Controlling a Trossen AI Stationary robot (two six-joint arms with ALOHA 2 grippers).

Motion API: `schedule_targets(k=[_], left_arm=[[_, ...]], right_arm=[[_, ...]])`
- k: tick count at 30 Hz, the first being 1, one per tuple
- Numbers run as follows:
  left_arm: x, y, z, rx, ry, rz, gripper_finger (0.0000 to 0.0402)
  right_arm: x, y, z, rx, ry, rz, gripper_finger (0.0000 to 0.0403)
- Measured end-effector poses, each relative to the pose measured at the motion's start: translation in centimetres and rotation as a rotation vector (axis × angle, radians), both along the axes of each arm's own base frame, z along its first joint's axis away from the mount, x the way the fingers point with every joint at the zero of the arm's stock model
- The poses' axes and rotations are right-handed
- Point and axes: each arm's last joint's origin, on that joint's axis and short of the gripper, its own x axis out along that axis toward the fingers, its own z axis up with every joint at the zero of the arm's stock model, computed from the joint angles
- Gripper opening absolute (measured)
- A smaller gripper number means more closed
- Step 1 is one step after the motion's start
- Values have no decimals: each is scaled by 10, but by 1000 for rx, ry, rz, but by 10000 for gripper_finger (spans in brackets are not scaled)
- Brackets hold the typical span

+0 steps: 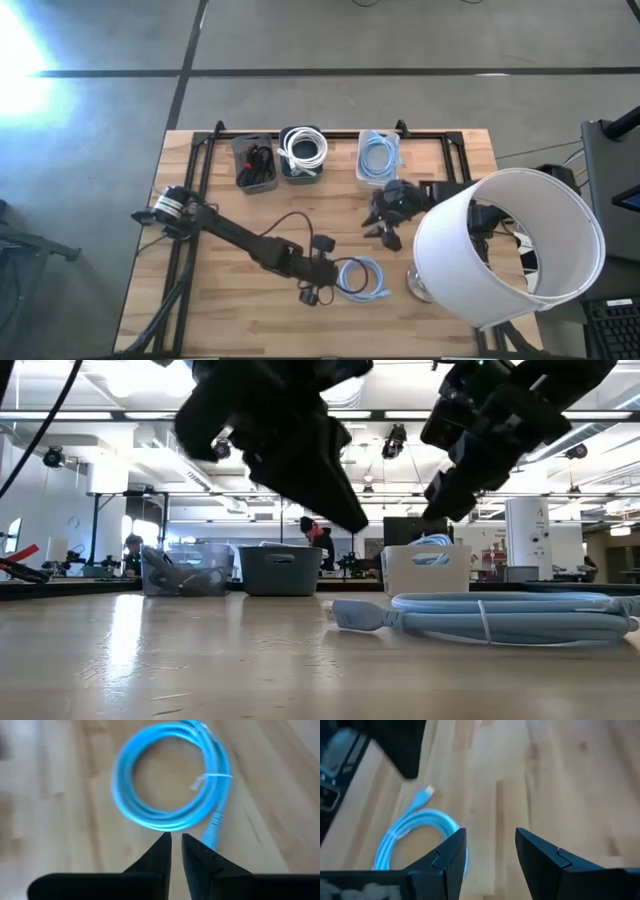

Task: Sort HDMI cables
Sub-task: Put the light blue HDMI cable into the white bin

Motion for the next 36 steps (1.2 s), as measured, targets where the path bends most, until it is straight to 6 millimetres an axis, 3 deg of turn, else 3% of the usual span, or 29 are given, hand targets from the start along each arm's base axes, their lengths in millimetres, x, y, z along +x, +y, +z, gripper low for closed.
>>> schedule_targets(k=[10,14,22,27,36], left_arm=[[-15,-2,25,40,-29,54,48],[-22,-3,26,76,2,85,48],[-29,-10,25,91,19,92,48],[-32,-13,23,95,28,81,48],[-33,-16,22,104,27,62,48]], right_arm=[[9,22,-40,18,178,89,164],[13,27,-52,6,225,125,164],[31,48,-50,32,235,137,164],[37,60,-61,-103,238,201,164],[46,62,-70,-179,269,114,160]])
